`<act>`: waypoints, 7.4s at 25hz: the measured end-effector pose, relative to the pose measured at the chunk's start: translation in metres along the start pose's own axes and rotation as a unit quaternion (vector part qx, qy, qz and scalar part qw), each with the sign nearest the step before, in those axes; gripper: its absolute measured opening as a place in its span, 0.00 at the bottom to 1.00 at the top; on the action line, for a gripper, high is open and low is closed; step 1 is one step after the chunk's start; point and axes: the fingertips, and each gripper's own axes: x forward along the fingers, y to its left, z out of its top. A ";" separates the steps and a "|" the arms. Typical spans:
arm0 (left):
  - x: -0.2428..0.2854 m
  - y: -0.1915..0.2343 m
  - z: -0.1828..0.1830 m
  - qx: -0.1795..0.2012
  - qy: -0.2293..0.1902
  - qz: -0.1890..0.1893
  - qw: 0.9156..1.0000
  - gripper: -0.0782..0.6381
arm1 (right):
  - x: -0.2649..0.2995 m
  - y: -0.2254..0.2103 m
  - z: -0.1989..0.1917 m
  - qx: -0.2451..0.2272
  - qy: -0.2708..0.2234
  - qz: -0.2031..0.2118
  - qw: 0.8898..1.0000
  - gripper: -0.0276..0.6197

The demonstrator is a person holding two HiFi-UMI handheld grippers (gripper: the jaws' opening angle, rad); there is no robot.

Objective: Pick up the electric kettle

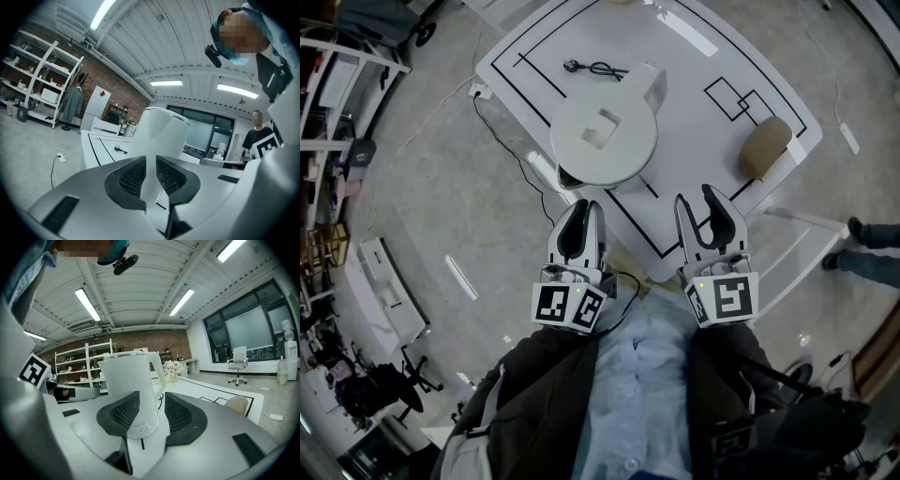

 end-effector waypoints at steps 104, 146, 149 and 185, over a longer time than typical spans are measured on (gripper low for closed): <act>0.096 0.111 -0.013 -0.038 0.045 0.120 0.991 0.19 | 0.186 -0.044 0.028 -0.025 -0.012 0.070 0.997 0.37; 0.105 0.113 -0.003 -0.026 0.023 0.126 0.991 0.12 | 0.193 -0.034 0.034 -0.027 -0.029 0.109 0.993 0.26; 0.104 0.114 -0.004 -0.026 0.025 0.125 0.992 0.12 | 0.190 -0.032 0.036 -0.031 -0.034 0.105 0.993 0.26; 0.035 0.010 0.084 0.027 -0.056 0.009 0.998 0.12 | 0.033 -0.023 0.123 -0.032 -0.116 -0.019 0.993 0.27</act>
